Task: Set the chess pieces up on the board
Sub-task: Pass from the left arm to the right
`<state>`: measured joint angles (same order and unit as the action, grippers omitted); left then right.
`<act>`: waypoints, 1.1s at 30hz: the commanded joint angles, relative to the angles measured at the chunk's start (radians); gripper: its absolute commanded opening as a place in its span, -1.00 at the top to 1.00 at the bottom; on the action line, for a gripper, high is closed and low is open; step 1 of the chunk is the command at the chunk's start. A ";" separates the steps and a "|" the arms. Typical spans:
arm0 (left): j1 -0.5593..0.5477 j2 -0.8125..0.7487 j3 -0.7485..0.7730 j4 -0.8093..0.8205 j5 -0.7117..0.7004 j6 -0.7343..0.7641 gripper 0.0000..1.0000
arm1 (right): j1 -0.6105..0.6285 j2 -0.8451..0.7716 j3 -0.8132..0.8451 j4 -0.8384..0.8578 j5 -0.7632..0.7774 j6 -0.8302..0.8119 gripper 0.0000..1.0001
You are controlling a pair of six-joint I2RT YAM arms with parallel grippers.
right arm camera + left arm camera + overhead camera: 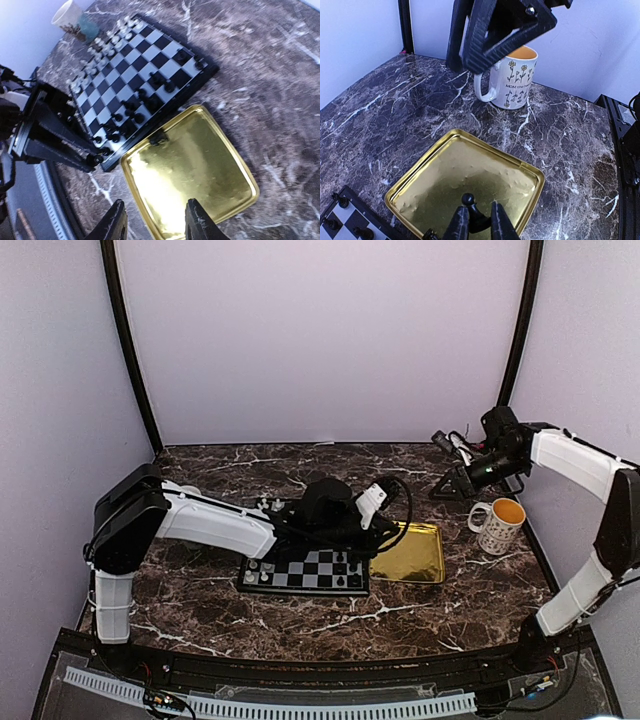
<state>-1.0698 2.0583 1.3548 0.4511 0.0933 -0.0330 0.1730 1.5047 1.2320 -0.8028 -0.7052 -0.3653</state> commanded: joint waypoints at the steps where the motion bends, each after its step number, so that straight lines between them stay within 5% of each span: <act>1: -0.004 -0.026 -0.060 0.204 0.015 0.027 0.78 | 0.002 0.134 0.071 -0.251 -0.290 -0.102 0.20; 13: -0.005 -0.041 -0.101 0.271 0.025 0.049 0.77 | 0.069 0.295 0.130 -0.415 -0.489 -0.210 0.20; 33: -0.005 -0.049 -0.116 0.304 0.038 0.057 0.75 | 0.137 0.381 0.188 -0.388 -0.490 -0.141 0.30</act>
<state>-1.0698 2.0586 1.2537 0.7174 0.1165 0.0151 0.2955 1.8656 1.3872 -1.1900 -1.1721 -0.5133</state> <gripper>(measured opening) 0.137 0.373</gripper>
